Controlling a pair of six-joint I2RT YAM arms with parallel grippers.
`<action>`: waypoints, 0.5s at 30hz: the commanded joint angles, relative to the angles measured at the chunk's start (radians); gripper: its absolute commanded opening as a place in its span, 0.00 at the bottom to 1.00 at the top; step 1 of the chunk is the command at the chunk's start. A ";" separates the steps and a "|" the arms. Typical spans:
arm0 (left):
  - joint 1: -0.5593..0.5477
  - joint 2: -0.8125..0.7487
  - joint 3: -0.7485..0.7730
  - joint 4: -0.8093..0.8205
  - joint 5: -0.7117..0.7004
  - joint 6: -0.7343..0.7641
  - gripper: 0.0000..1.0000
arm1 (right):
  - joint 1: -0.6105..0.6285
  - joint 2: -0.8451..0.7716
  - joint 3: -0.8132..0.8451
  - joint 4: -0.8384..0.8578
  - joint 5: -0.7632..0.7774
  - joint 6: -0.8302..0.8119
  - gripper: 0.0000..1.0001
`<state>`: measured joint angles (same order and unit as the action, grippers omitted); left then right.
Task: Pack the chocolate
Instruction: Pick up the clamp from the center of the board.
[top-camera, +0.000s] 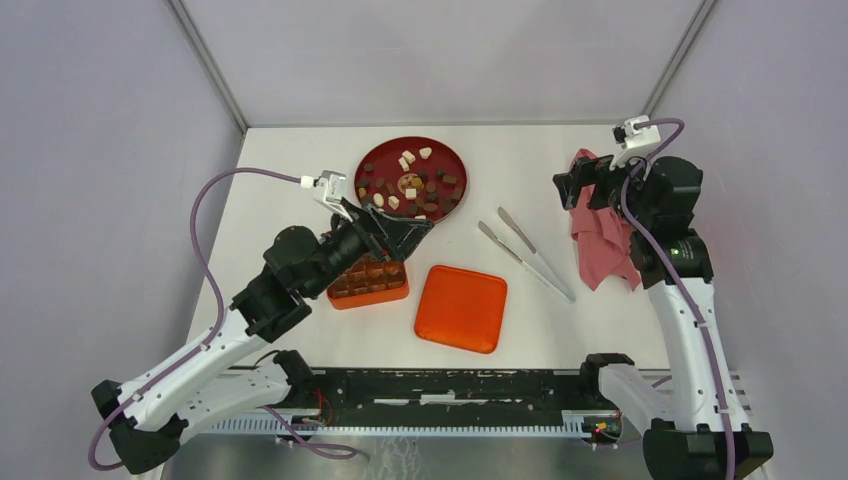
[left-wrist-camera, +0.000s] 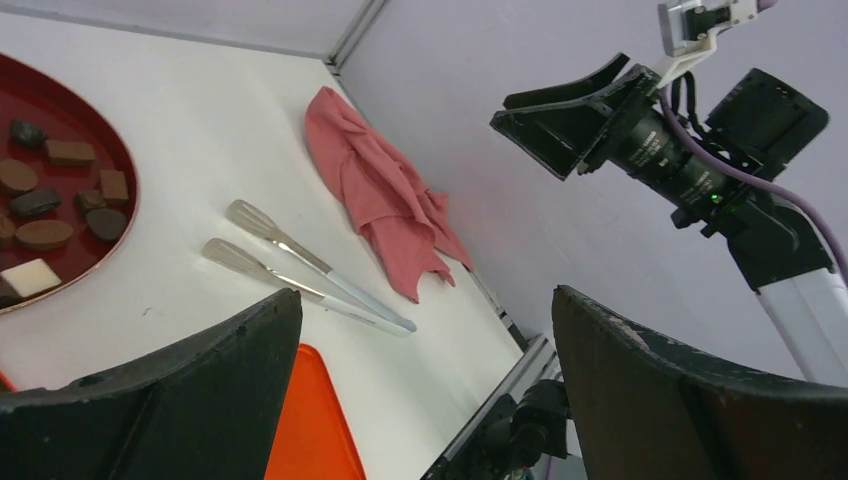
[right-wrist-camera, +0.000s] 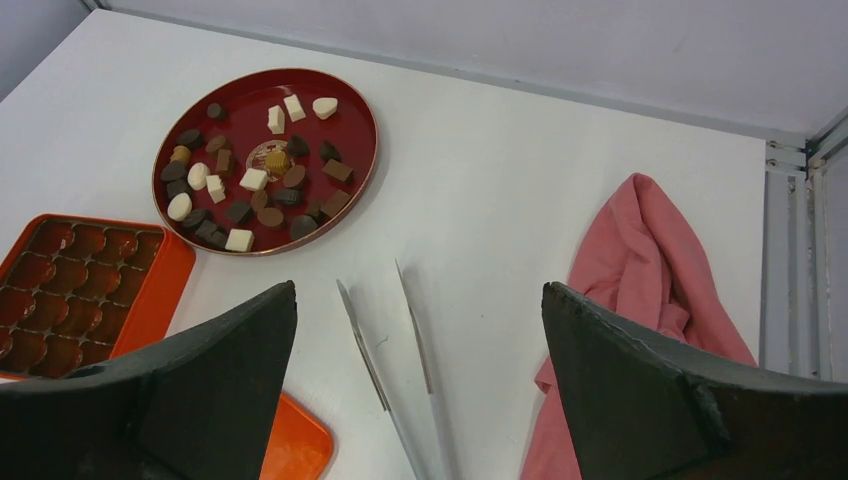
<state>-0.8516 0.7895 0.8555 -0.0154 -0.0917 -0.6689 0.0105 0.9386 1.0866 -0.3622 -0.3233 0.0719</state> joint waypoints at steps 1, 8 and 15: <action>-0.004 -0.008 -0.004 0.138 0.074 -0.035 1.00 | -0.004 0.015 0.077 -0.004 0.004 -0.025 0.98; -0.004 0.013 -0.035 0.181 0.102 -0.043 1.00 | -0.005 0.061 0.064 0.007 -0.329 -0.241 0.98; 0.005 0.073 -0.108 0.325 0.168 -0.036 1.00 | -0.004 0.097 -0.056 0.072 -0.700 -0.402 0.98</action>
<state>-0.8524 0.8345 0.8001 0.1635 0.0177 -0.6914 0.0090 1.0203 1.0954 -0.3614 -0.7959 -0.2462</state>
